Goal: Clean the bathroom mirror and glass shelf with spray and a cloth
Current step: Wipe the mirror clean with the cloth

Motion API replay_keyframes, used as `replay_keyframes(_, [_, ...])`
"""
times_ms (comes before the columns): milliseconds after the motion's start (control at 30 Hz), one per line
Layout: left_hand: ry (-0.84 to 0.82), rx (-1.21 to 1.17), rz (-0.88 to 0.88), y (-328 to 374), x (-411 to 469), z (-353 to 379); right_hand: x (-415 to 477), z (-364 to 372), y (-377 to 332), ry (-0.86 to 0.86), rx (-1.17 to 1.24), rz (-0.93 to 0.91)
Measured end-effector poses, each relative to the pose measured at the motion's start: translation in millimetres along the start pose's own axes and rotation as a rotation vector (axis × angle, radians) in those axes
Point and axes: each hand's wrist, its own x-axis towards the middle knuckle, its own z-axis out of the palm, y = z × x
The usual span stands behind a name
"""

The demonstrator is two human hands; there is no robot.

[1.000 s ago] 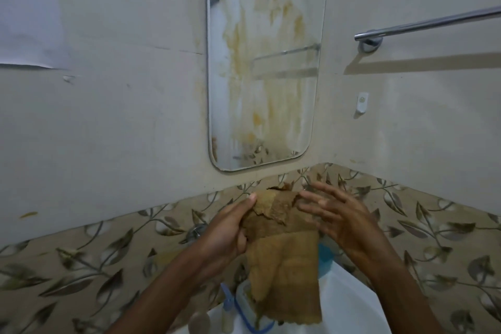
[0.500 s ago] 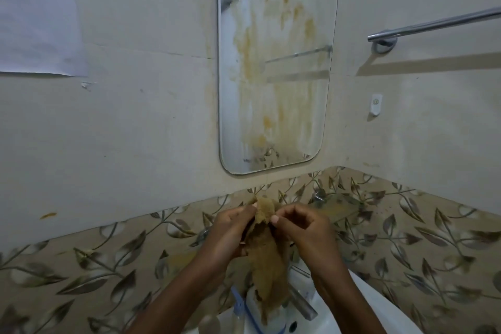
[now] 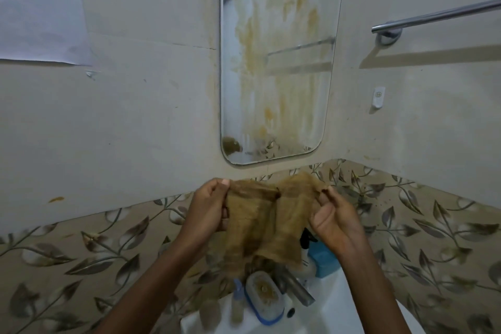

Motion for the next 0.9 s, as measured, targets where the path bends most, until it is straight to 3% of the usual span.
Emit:
replay_keyframes(133, [-0.031, 0.026, 0.005, 8, 9, -6, -5, -8, 15, 0.068, -0.212, -0.051])
replay_keyframes(367, [-0.044, -0.058, -0.055, 24, 21, -43, 0, 2, -10, -0.024, -0.396, -0.147])
replay_keyframes(467, [-0.037, -0.018, -0.045, 25, 21, -53, 0, 3, -16, 0.023, -0.503, -0.186])
replay_keyframes(567, [0.054, -0.001, -0.032, 23, 21, -53, 2, 4, -18, 0.184, -0.903, -0.357])
replay_keyframes(667, [0.142, 0.068, -0.003, 27, 25, -54, 2, 11, -18, 0.136, -1.164, -0.47])
replay_keyframes(833, [-0.121, 0.29, -0.012, 51, 32, -71, 4, 22, -16, 0.118, -1.567, -0.74])
replay_keyframes(900, [-0.14, 0.422, 0.055, 54, 33, -72, 5, 25, -21, 0.092, -1.613, -0.812])
